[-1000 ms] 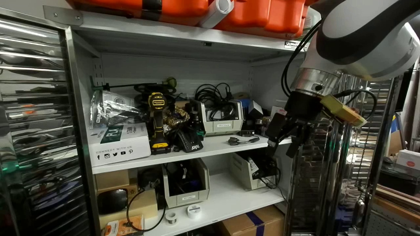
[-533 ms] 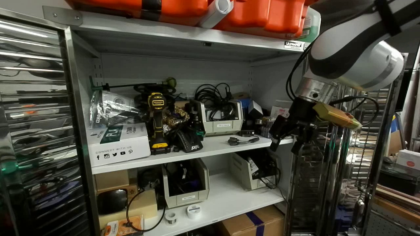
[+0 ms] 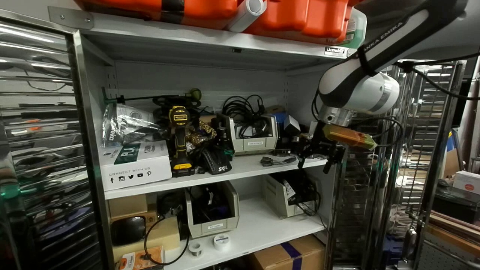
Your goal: Put the grey cable inside the box on the first shelf
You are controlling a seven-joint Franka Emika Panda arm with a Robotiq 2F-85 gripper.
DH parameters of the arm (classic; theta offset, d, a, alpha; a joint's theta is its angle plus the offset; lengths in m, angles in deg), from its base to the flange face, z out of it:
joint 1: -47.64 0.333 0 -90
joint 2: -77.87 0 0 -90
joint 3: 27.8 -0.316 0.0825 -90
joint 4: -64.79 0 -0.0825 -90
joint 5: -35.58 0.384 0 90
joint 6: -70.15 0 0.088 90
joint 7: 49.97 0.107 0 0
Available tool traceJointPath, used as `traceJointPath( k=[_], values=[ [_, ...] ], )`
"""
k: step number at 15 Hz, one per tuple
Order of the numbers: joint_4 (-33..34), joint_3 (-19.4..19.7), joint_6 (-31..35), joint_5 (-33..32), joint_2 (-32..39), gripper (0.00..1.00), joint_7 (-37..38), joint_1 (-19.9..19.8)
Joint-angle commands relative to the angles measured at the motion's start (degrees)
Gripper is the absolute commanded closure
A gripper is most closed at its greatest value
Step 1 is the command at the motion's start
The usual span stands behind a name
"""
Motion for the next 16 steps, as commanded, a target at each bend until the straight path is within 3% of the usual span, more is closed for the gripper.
traceJointPath(
  k=[1,8,16],
  values=[
    [11.75,0.08,-2.20,-3.84,7.25,0.00,8.86,-0.42],
    [23.79,2.46,-2.46,-12.96,15.14,0.00,22.35,0.46],
    [32.63,2.76,-2.53,-10.89,22.51,0.00,24.71,0.50]
  ],
)
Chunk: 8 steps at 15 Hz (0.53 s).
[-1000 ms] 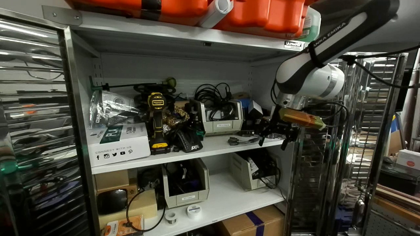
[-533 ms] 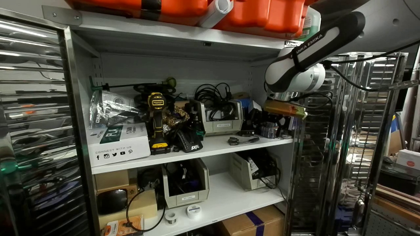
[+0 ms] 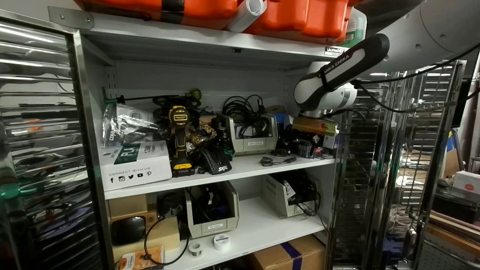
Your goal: Put the grey cable inside the box on the first shelf
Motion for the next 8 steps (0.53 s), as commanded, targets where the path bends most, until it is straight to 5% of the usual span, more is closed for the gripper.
traceJointPath(
  k=[1,8],
  values=[
    [6.62,0.64,-1.81,0.94,3.93,0.00,1.66,0.71],
    [13.29,-0.67,-13.54,4.43,7.06,0.00,0.41,0.25]
  ],
)
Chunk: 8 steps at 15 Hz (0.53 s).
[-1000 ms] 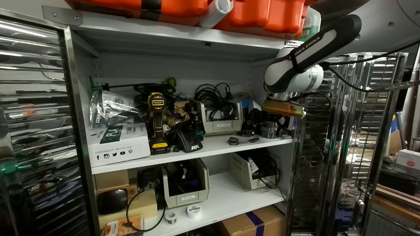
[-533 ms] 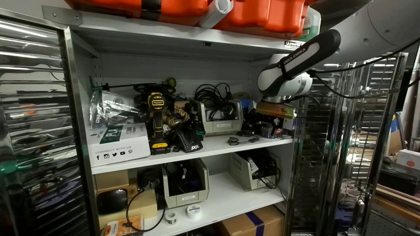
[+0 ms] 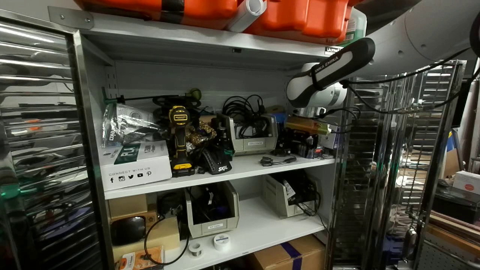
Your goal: Put the grey cable inside the box on the first shelf
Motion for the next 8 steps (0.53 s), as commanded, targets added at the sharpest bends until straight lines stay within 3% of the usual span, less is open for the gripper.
traceJointPath(
  k=[1,8],
  values=[
    [6.07,-0.04,-6.07,1.49,2.79,0.00,0.09,0.24],
    [8.54,0.08,-2.31,1.02,5.99,0.00,-0.08,0.75]
  ],
)
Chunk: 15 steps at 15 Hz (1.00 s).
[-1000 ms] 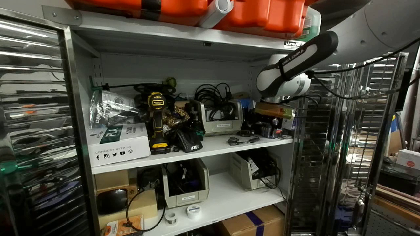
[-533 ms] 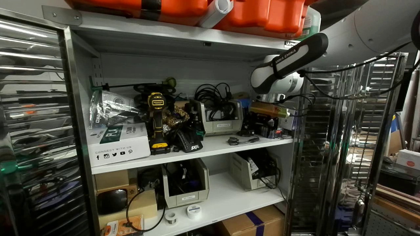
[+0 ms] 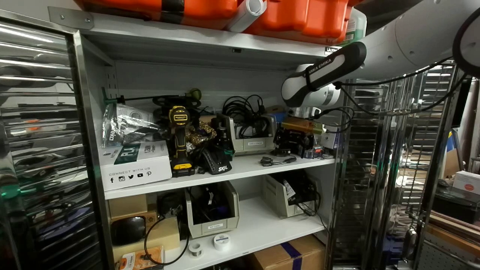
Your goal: Put the grey cable inside the box on the first shelf
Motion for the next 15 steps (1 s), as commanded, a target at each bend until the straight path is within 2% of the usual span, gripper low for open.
traceJointPath(
  k=[1,6,8,11,15],
  values=[
    [3.56,0.25,1.68,0.32,3.00,0.00,-0.10,0.42],
    [3.99,0.47,3.21,0.14,4.22,0.00,0.13,0.74],
    [3.55,0.49,3.05,0.51,3.84,0.26,0.44,0.63],
    [3.28,0.90,2.56,-0.04,3.49,0.51,0.69,0.81],
    [2.51,1.32,1.22,-1.45,3.14,0.80,0.30,1.27]
  ],
)
